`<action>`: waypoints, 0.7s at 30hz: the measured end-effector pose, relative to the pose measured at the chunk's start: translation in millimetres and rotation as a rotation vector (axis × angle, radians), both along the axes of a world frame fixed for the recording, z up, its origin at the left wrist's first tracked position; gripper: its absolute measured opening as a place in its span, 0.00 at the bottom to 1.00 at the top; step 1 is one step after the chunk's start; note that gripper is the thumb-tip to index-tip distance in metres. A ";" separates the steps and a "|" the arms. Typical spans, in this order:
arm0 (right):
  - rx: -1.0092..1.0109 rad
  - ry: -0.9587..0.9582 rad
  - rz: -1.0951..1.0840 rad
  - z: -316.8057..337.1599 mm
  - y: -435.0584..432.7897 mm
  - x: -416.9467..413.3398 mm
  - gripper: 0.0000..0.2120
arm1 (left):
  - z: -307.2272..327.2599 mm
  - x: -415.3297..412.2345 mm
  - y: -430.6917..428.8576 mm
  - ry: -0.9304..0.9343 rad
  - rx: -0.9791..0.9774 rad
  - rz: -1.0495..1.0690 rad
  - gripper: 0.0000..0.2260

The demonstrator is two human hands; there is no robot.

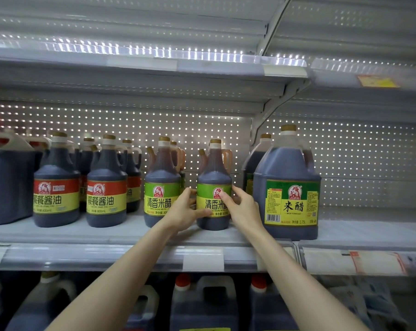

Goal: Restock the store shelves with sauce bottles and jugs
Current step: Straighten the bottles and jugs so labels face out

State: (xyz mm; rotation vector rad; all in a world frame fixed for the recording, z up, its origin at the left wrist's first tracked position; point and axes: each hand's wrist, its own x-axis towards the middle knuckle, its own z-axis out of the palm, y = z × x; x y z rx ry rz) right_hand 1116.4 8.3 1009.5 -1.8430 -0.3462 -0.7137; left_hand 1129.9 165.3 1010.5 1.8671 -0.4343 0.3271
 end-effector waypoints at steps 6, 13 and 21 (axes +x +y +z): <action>-0.007 0.024 0.013 5.0 -1.7 -2.0 0.20 | 1.7 -2.5 1.5 -0.017 0.014 0.049 0.26; 0.011 -0.005 0.031 17.2 -11.9 -19.4 0.23 | 14.1 -22.7 2.0 -0.127 0.021 0.171 0.26; 0.091 -0.042 0.086 29.1 -45.6 -50.5 0.22 | 28.6 -59.1 -32.8 -0.189 -0.003 0.155 0.26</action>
